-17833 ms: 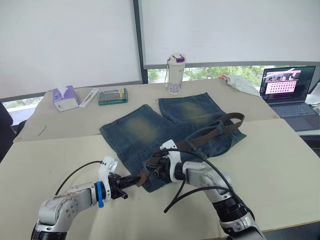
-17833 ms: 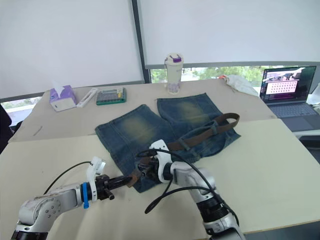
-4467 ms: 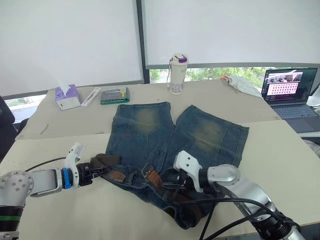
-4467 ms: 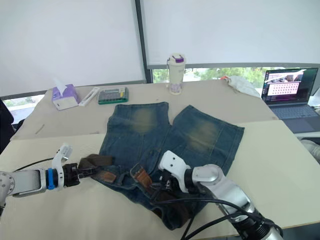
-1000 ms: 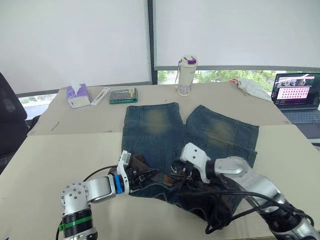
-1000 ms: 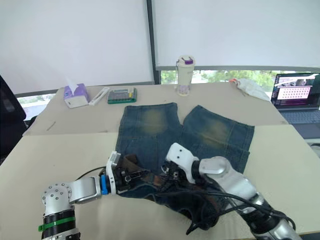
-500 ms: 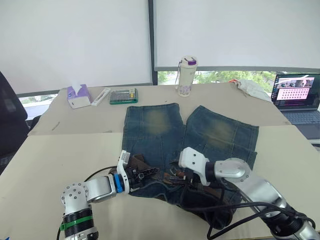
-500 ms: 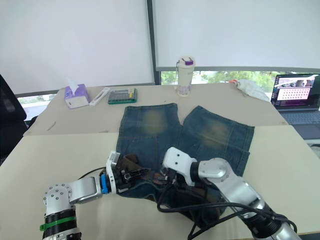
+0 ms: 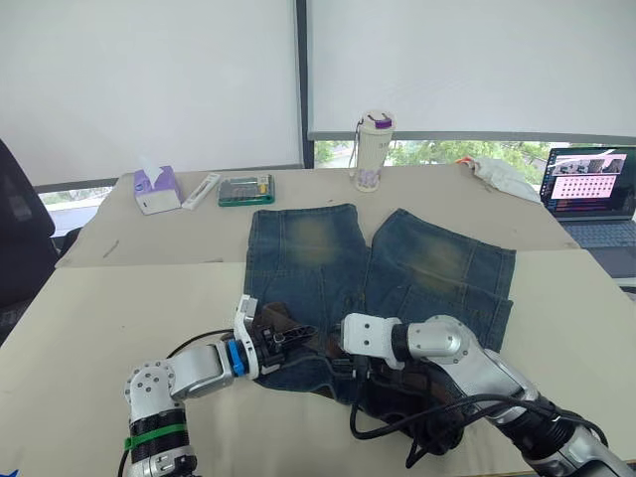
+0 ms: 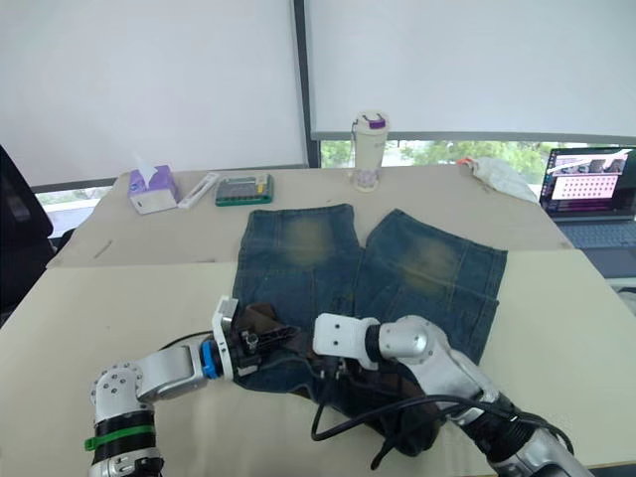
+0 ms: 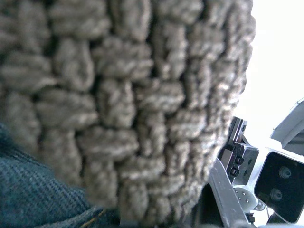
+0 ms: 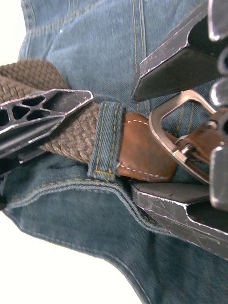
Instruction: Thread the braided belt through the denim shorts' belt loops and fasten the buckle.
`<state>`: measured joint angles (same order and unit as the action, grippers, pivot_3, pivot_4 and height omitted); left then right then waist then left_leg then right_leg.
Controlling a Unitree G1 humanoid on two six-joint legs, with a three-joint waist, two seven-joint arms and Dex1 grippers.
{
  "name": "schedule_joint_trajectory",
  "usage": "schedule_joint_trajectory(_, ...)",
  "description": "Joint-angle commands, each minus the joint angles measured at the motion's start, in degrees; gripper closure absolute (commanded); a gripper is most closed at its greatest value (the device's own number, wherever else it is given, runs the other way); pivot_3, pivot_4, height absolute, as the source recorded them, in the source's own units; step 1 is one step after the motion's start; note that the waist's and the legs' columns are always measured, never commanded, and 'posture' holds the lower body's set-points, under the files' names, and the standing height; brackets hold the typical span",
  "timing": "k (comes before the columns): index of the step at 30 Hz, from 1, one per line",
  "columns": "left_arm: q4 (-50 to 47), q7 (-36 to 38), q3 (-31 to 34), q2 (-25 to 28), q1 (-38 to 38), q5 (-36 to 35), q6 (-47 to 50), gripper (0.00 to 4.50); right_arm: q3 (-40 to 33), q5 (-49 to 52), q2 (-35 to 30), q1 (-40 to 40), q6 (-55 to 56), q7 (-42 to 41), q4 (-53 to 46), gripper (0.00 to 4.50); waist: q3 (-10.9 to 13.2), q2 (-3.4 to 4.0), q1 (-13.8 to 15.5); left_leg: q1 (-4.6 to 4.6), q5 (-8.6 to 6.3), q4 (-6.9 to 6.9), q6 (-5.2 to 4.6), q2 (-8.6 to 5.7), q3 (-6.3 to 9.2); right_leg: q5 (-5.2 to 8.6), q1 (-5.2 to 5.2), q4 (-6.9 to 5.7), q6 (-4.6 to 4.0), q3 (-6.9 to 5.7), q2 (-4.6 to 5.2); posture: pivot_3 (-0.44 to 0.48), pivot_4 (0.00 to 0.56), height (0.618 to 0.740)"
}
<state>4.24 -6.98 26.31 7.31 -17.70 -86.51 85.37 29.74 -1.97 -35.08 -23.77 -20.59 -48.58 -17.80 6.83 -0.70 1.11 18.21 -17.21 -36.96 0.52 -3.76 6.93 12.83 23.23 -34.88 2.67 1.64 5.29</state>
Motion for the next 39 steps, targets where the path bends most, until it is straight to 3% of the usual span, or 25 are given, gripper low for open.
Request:
schedule_joint_trajectory(1, 0.8, -0.9, -3.5, 0.2, 0.4, -3.0, -0.7, 4.50, -5.2, 1.9, 1.5, -1.6, 0.8, 0.8, -2.2, 1.61, 0.0, 0.00, -0.1, 0.01, 0.01, 0.00, 0.01, 0.00, 0.02, 0.00, 0.02, 0.00, -0.01, 0.00, 0.00, 0.000, 0.150, 0.740)
schedule_joint_trajectory(26, 0.1, -4.0, -13.5, 7.2, 3.0, -12.5, -9.8, 4.50, -6.5, -0.2, 4.6, -0.2, 2.6, 1.8, -2.3, 1.61, 0.0, 0.02, -0.4, 0.02, 0.01, 0.07, 0.03, -0.02, 0.14, 0.00, 0.04, 0.02, -0.01, -0.10, 0.00, 0.000, 0.150, 0.740)
schedule_joint_trajectory(32, -0.3, -4.5, -15.1, 8.3, 3.4, -14.0, -11.7, 4.50, -5.7, -1.4, 4.0, -0.2, 4.2, 0.2, -1.7, 3.40, 0.0, 0.03, -0.4, 0.02, 0.02, 0.08, 0.03, -0.01, 0.14, 0.00, 0.05, 0.02, -0.01, -0.10, -0.01, 0.000, 0.150, 0.740)
schedule_joint_trajectory(39, -0.8, -4.9, -16.8, 9.4, 3.7, -15.7, -13.6, 4.50, -4.8, -3.2, 2.8, -0.8, 7.2, -1.0, 0.2, 3.40, 0.0, 0.03, -0.4, 0.02, 0.02, 0.08, 0.03, -0.03, 0.14, 0.01, 0.05, 0.03, 0.00, -0.10, 0.00, 0.000, 0.150, 0.740)
